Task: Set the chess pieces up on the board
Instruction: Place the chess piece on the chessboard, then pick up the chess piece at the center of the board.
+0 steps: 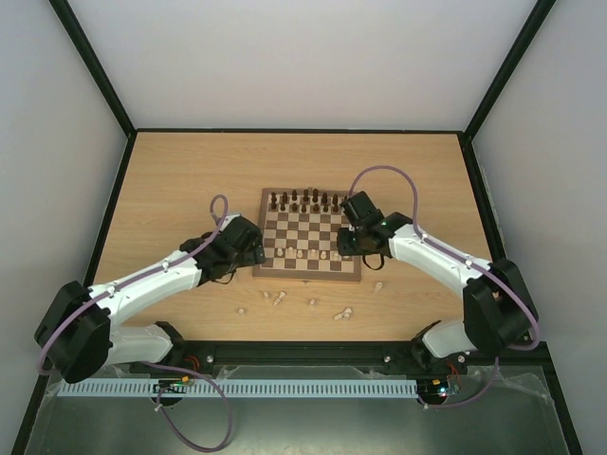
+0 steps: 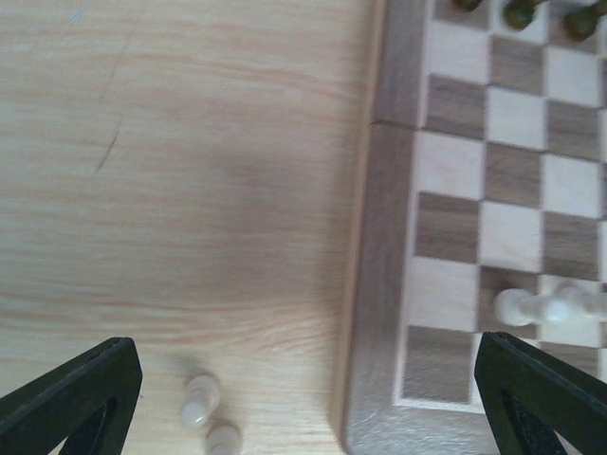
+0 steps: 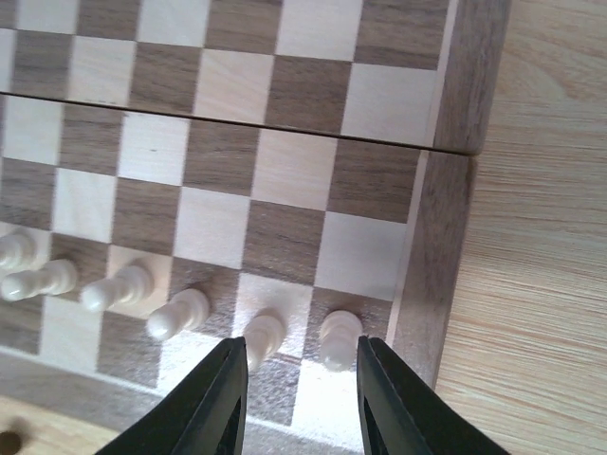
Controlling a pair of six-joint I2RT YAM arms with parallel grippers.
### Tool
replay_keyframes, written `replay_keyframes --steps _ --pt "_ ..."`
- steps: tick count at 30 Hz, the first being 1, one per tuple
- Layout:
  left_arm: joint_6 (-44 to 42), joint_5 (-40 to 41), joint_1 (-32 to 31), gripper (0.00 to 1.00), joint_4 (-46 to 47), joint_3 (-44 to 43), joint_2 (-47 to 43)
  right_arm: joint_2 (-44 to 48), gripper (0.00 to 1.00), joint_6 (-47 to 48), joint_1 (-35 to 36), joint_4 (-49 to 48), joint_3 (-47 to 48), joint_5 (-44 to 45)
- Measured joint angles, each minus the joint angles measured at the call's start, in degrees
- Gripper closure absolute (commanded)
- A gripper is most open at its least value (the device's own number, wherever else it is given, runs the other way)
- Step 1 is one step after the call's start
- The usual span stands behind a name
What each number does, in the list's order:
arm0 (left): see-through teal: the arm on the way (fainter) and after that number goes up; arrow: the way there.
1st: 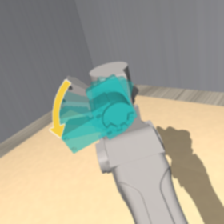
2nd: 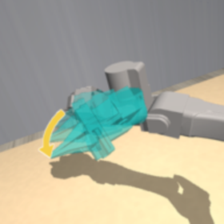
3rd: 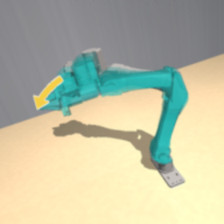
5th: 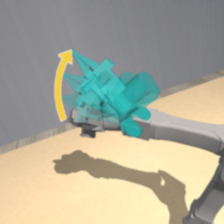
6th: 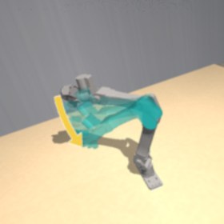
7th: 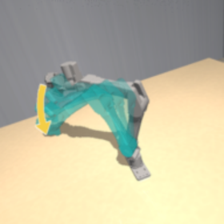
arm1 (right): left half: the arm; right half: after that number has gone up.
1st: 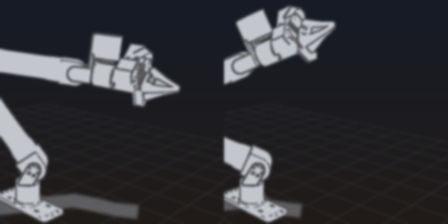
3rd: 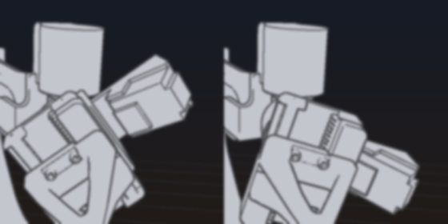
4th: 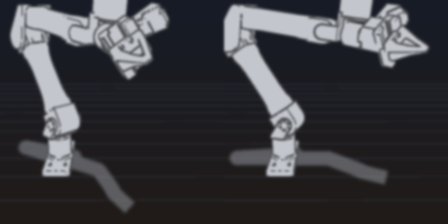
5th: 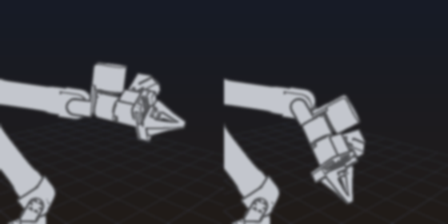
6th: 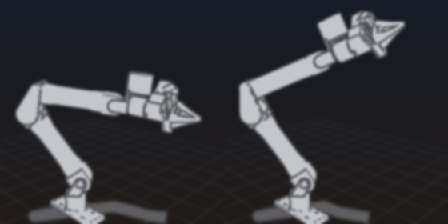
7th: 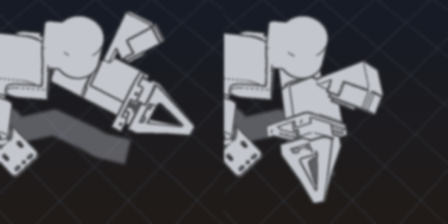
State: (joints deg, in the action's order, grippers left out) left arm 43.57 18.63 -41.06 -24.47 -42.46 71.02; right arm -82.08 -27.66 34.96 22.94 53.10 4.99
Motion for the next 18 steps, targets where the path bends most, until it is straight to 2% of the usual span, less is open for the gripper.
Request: replay_keyframes --steps 13,18 --pt "9.51 2.80 0.00 0.01 -6.14 4.96 -1.95 4.00 0.67 0.72 0.85 -0.11 -0.13 -6.51" --pt "11.43 2.99 -1.42 0.15 -6.86 4.96 -3.17 4.44 0.67 0.81 1.46 -0.17 -0.13 -7.80"
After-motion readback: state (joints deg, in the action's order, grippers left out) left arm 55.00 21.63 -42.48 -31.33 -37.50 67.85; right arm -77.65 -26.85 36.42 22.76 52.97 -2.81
